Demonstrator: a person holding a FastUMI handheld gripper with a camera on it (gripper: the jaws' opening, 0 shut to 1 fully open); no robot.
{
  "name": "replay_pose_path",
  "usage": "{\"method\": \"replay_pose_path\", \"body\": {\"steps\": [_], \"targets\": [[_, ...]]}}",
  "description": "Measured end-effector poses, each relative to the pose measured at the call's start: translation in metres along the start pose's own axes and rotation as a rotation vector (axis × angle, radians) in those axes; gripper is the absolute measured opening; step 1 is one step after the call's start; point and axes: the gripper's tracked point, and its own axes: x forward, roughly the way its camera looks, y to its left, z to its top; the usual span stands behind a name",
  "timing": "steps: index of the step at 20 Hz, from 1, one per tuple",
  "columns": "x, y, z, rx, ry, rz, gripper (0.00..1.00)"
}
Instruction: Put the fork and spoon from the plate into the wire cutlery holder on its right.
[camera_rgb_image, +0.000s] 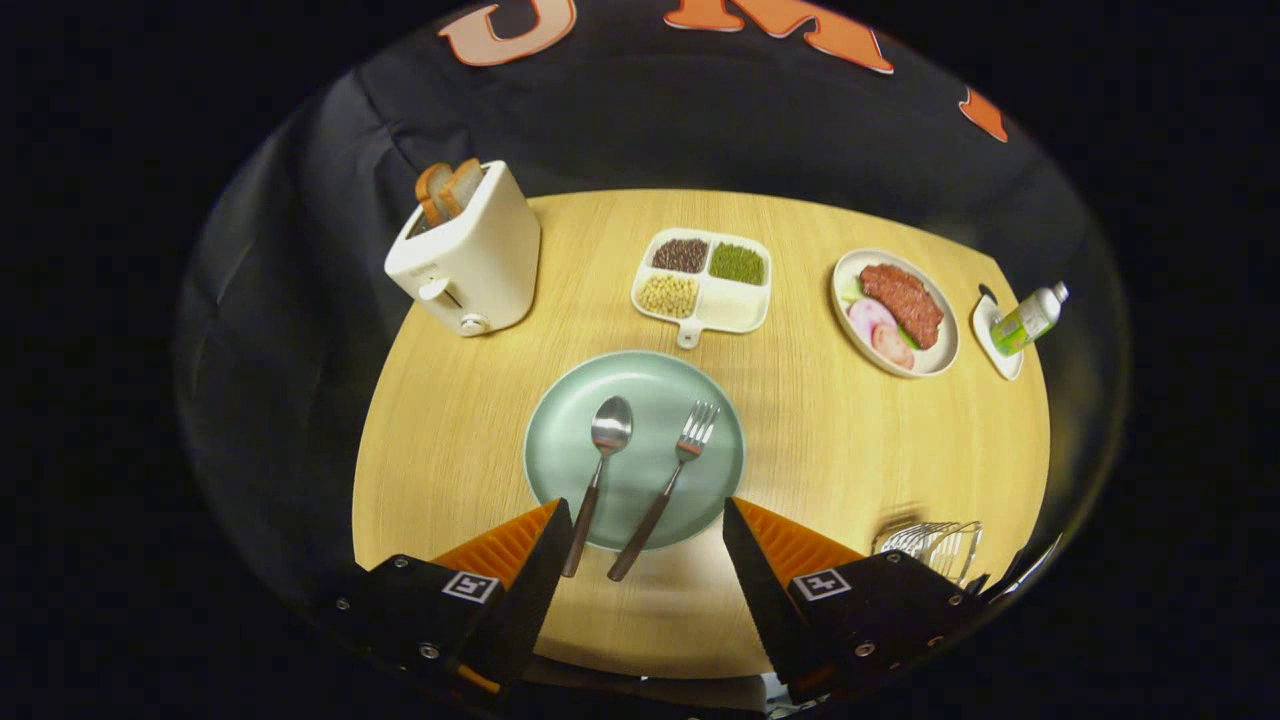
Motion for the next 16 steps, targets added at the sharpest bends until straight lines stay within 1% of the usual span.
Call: {"method": "replay_pose_path", "body": {"steps": [1,2,5,6,9,13,14,15,16], "targets": [[0.011,-0.003,-0.004,0.018,0.030,-0.015,0.90],[0.021,-0.005,-0.008,0.040,0.063,-0.024,0.85],[0.053,-0.007,-0.022,0.111,0.149,-0.046,0.80],[0.062,-0.009,-0.024,0.128,0.170,-0.058,0.75],[0.084,-0.014,-0.031,0.159,0.212,-0.091,0.67],[0.103,-0.016,-0.036,0.193,0.242,-0.121,0.49],[0.107,-0.015,-0.037,0.203,0.250,-0.122,0.40],[0.109,-0.013,-0.038,0.213,0.259,-0.114,0.37],[0.112,-0.011,-0.039,0.219,0.264,-0.111,0.30]]}}
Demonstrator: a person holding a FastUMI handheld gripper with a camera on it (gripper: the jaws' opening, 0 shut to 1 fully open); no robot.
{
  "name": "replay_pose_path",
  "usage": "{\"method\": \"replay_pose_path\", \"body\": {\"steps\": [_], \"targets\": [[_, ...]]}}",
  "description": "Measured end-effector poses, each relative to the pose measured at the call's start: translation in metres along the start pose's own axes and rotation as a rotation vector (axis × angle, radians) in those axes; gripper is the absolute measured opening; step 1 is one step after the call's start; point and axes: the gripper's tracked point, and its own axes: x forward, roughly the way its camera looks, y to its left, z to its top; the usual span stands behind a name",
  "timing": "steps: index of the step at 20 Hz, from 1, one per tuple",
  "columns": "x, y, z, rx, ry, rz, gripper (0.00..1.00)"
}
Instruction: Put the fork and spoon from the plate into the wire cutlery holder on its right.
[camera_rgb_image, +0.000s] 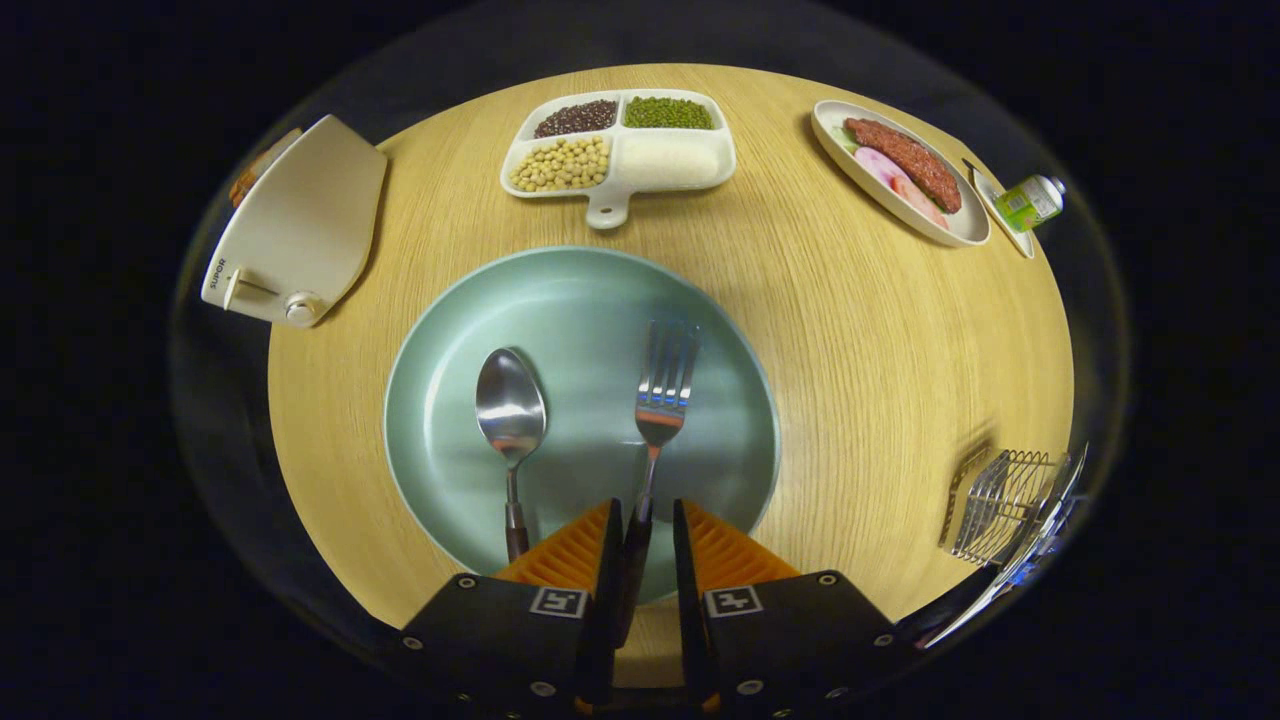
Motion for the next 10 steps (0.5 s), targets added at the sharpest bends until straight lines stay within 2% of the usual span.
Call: {"method": "replay_pose_path", "body": {"steps": [2,5,6,10], "targets": [[0.006,0.001,0.000,-0.016,-0.005,0.003,0.18],[0.008,0.001,0.002,-0.062,-0.029,0.024,0.13],[0.007,-0.001,0.002,-0.077,-0.031,0.027,0.07],[-0.002,-0.005,0.007,-0.112,-0.084,0.058,0.05]]}}
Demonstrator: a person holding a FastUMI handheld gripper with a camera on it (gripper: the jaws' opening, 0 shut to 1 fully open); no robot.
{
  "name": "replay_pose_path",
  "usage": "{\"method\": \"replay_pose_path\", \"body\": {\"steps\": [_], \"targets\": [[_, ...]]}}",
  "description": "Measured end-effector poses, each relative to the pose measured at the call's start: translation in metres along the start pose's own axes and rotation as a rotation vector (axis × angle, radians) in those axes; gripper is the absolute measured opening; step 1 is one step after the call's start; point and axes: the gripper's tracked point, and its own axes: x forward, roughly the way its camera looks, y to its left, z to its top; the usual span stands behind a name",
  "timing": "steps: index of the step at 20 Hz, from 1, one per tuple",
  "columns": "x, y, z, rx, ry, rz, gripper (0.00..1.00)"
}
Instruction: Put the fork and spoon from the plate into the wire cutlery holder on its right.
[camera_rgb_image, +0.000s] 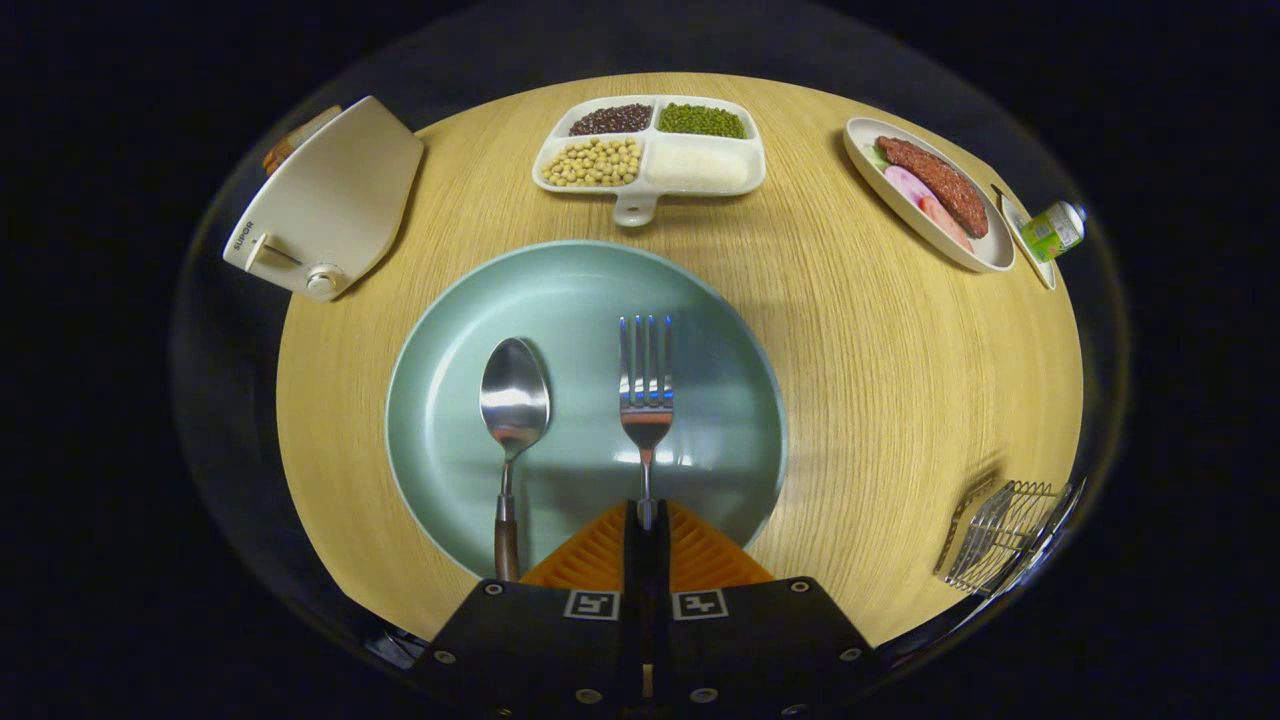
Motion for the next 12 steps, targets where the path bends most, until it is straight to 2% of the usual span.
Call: {"method": "replay_pose_path", "body": {"steps": [5,12], "targets": [[-0.044,-0.005,0.015,-0.015,-0.123,0.061,0.05],[-0.133,-0.061,0.007,-0.022,-0.278,0.114,0.05]]}}
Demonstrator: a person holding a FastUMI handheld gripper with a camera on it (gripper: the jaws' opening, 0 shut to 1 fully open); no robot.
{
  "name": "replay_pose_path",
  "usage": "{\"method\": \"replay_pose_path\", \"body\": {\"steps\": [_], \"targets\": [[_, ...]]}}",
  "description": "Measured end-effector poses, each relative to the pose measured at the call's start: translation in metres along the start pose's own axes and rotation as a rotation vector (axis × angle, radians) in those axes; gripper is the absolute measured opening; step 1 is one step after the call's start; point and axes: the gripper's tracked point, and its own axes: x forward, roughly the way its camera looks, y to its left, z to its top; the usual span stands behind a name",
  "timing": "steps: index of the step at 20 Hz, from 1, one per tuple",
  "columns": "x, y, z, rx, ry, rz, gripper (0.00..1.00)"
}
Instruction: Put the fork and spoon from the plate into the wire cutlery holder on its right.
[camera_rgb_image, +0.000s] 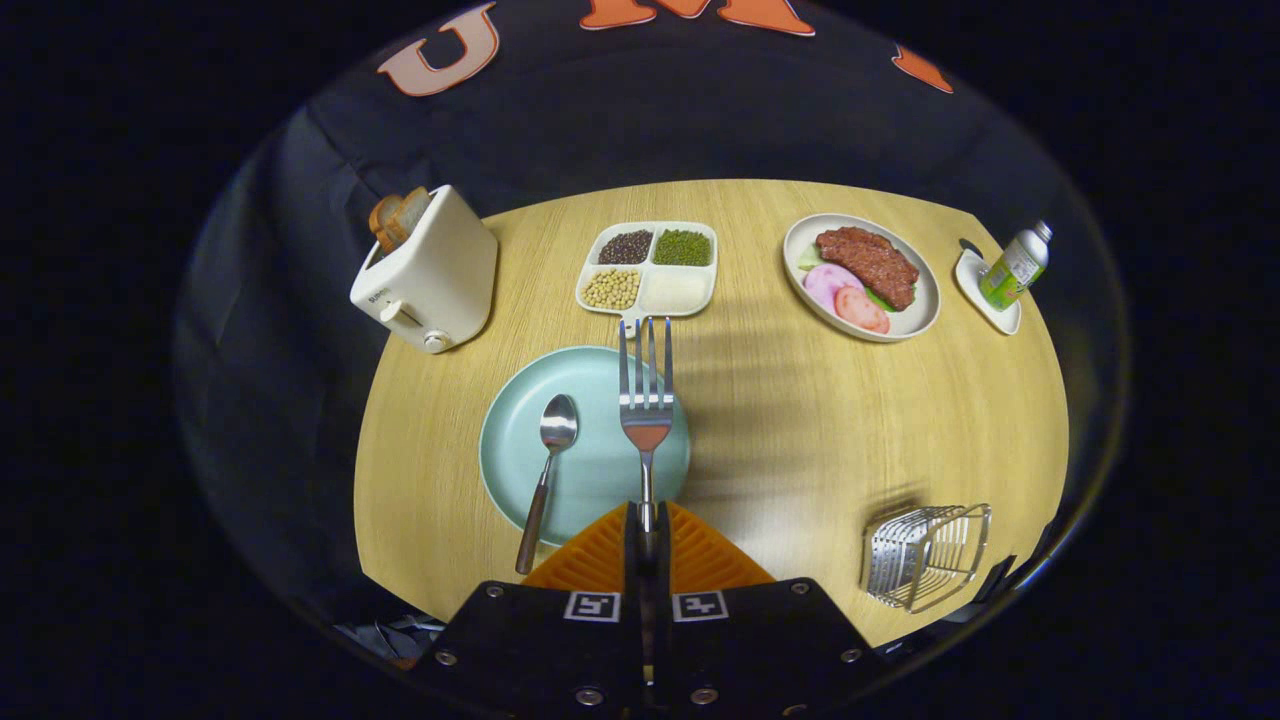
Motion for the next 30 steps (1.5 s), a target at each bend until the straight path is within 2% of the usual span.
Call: {"method": "replay_pose_path", "body": {"steps": [7,11,15,18,21,24,26,30], "targets": [[-0.067,-0.098,-0.009,0.054,-0.082,-0.091,0.05],[-0.088,-0.149,-0.031,0.075,-0.061,-0.148,0.05],[-0.096,-0.186,-0.059,0.041,0.018,-0.188,0.05],[-0.095,-0.206,-0.086,-0.039,0.108,-0.209,0.05],[-0.091,-0.214,-0.113,-0.097,0.221,-0.186,0.05],[-0.087,-0.229,-0.130,-0.168,0.328,-0.207,0.05],[-0.083,-0.232,-0.139,-0.215,0.385,-0.193,0.04],[-0.074,-0.234,-0.147,-0.225,0.465,-0.183,0.05]]}}
